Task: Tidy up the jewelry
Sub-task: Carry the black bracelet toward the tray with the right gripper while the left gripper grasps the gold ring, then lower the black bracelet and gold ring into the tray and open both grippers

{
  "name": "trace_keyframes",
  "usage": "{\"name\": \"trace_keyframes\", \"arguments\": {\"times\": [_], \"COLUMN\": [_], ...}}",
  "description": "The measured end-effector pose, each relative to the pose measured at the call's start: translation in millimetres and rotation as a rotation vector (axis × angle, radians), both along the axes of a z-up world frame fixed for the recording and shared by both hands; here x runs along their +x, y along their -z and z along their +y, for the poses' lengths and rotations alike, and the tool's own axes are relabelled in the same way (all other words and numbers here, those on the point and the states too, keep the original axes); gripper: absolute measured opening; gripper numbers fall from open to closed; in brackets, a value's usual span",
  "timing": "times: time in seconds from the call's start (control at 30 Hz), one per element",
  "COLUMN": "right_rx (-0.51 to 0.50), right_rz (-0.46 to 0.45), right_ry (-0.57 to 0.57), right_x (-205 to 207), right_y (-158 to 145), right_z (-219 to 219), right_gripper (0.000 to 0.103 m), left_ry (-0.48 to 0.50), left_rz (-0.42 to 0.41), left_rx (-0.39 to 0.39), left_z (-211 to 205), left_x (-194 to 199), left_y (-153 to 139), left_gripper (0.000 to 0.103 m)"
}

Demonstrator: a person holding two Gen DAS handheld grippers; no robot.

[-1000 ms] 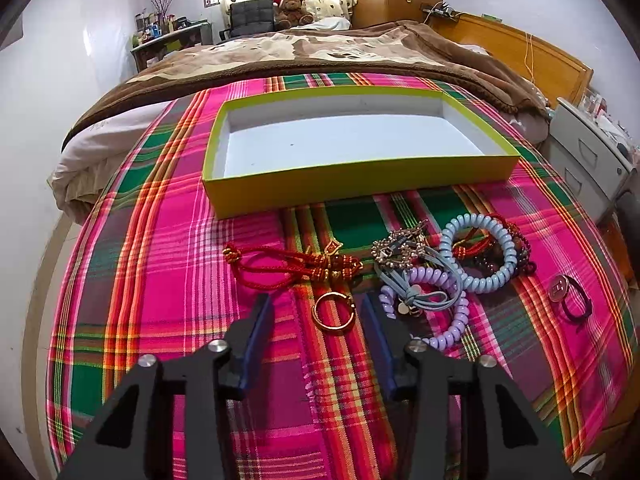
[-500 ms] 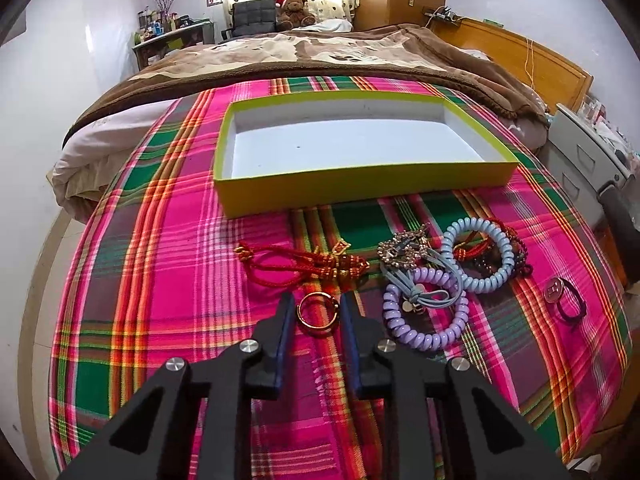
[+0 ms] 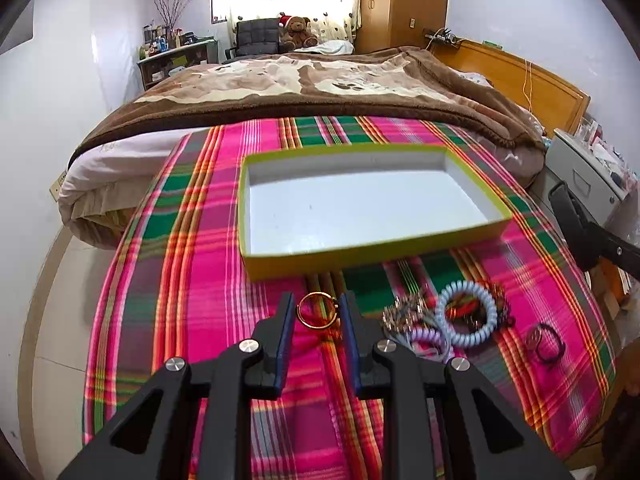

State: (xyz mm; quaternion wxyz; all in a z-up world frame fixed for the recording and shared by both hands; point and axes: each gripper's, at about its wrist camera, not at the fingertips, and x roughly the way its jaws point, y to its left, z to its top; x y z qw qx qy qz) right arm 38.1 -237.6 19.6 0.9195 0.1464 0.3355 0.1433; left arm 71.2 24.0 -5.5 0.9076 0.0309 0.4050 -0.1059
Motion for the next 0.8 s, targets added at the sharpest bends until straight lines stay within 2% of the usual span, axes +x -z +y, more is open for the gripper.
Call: {"name": "trace_keyframes", "arguments": {"times": [0.33,0.63,0.8], "right_rx": [-0.092,-0.169,-0.217], "right_rz": [0.014,0.099,0.148], "right_ry": [0.01,0.029,0.039], "right_x": [65,124,150], "right_y": [-6,19,33], "right_z": [9,13,14], "right_gripper": [0.014,0.014,0.014], "left_ry": [-0.007,-0.015,-0.022], "left_rz": [-0.01,-0.008,0.04], "left_rx": [-0.036,-0.033,-0.053], "left_z": [7,4,0], "left_x": [42,87,109], "left_y": [-13,-11,3], "left_gripper": [0.024,0.024,0.024]}}
